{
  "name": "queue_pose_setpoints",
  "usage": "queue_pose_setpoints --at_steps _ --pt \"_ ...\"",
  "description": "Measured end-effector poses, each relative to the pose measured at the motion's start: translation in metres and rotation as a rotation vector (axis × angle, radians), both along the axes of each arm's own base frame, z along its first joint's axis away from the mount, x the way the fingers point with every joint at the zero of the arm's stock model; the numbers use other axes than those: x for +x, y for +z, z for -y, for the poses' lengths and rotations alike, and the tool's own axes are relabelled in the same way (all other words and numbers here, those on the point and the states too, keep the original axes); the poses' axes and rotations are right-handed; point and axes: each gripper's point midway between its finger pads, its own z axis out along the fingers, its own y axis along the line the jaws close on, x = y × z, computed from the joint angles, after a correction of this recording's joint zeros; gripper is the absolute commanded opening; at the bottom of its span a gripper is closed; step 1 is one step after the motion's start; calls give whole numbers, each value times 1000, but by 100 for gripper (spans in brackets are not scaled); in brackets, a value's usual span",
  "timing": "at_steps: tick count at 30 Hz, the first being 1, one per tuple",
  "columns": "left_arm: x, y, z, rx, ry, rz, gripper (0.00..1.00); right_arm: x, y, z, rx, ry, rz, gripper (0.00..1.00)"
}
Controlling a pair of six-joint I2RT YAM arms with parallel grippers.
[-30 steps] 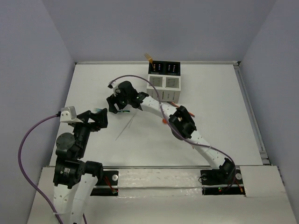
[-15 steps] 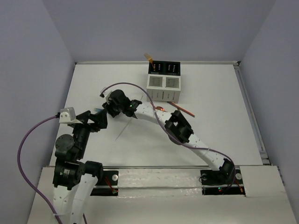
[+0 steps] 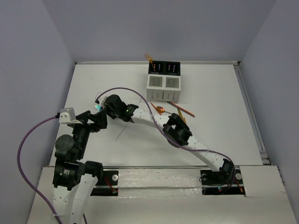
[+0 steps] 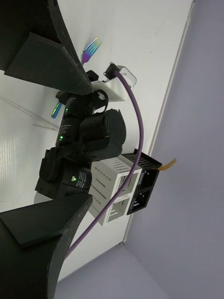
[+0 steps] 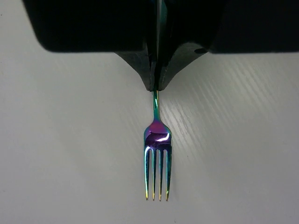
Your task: Sort the eating utensils into containers
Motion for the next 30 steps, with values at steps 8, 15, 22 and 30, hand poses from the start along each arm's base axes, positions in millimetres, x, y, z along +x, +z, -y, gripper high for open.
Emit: queue_pose_setpoints --at_steps 8,15,22,30 --pt "0 0 0 0 0 0 99 5 1 7 -36 13 66 7" --pt "0 0 0 0 0 0 99 3 8 20 58 -23 16 7" --pt "0 0 0 0 0 0 99 30 83 44 325 -108 -11 7" --pt "0 0 0 0 0 -1 99 88 273 116 730 -212 204 7"
